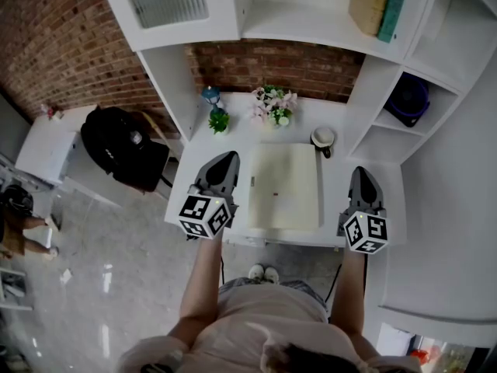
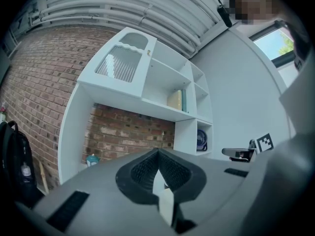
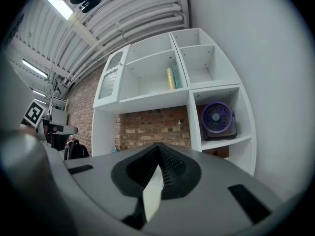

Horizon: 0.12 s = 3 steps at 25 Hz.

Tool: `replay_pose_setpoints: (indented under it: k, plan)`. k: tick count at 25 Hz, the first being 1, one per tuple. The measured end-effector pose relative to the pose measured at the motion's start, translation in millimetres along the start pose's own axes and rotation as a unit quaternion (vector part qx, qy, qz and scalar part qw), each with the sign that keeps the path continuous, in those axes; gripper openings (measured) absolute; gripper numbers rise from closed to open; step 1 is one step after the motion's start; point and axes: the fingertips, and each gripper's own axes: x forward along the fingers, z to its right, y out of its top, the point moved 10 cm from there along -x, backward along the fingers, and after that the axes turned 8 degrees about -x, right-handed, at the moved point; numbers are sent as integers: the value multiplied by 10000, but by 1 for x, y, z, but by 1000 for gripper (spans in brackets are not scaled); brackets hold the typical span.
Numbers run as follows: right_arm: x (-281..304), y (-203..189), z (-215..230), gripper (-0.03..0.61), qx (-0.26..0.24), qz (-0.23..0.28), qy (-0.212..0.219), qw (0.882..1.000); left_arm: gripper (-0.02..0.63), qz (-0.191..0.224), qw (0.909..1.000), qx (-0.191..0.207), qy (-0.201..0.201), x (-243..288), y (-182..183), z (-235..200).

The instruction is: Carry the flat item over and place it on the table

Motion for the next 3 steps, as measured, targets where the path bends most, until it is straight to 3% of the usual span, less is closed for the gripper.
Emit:
replay_pose_setpoints:
  k: [3]
  plan:
    - [0,0,0,15,16,-18,7,10000,28,-7,10000,-26,-7,0,0,0]
